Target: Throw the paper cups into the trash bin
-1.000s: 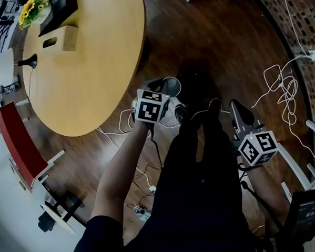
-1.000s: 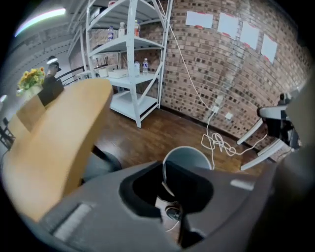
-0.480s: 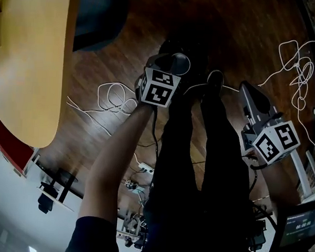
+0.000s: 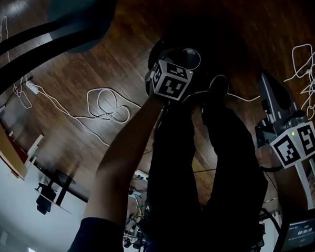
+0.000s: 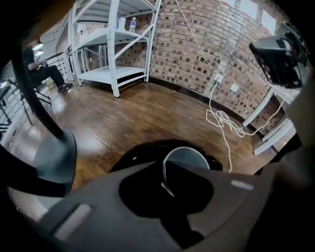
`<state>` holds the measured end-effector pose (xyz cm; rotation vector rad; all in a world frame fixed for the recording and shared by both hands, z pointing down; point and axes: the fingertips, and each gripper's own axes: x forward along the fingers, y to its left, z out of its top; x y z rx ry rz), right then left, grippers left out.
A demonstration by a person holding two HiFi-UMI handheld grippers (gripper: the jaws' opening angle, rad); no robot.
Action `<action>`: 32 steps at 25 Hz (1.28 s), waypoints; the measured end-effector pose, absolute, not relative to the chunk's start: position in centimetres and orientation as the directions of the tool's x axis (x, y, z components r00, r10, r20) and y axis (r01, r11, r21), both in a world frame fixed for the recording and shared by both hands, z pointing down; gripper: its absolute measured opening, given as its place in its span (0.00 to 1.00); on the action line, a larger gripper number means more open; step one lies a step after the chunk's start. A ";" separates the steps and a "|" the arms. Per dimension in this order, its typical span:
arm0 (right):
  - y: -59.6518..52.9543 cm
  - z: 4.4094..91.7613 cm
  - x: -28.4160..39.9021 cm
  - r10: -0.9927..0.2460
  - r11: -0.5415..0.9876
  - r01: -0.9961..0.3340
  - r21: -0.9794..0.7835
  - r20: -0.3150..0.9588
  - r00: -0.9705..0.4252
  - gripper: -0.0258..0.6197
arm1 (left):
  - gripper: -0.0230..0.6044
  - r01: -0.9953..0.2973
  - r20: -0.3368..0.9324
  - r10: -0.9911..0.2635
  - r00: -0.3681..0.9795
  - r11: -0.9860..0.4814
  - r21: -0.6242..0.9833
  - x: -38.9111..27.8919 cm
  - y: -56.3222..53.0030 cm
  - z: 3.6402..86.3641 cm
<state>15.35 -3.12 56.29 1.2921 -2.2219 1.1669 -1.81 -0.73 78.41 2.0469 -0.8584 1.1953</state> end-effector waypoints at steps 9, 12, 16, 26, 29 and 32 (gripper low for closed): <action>-3.5 59.2 17.8 -0.605 0.219 -0.844 -0.489 0.611 -0.511 0.05 | 0.08 -0.743 0.922 -0.190 0.338 -0.655 0.138 -0.1 -0.1 87.6; -4.2 59.2 17.4 -0.620 0.243 -0.822 -0.515 0.569 -0.540 0.05 | 0.08 -0.774 0.926 -0.188 0.327 -0.615 0.149 -0.3 0.7 90.2; -5.2 58.1 16.8 -0.636 0.258 -0.810 -0.527 0.539 -0.553 0.05 | 0.08 -0.791 0.930 -0.173 0.323 -0.590 0.165 -1.0 1.5 91.5; -5.6 57.6 15.5 -0.626 0.273 -0.790 -0.549 0.522 -0.579 0.05 | 0.24 -0.814 0.944 -0.143 0.297 -0.555 0.172 -1.9 1.1 91.6; -5.1 57.7 14.9 -0.615 0.282 -0.779 -0.559 0.518 -0.595 0.05 | 0.26 -0.826 0.943 -0.177 0.283 -0.544 0.146 -1.9 0.6 90.6; -4.9 57.4 14.6 -0.610 0.279 -0.780 -0.561 0.523 -0.595 0.05 | 0.26 -0.832 0.931 -0.220 0.292 -0.539 0.133 -1.5 -0.1 88.4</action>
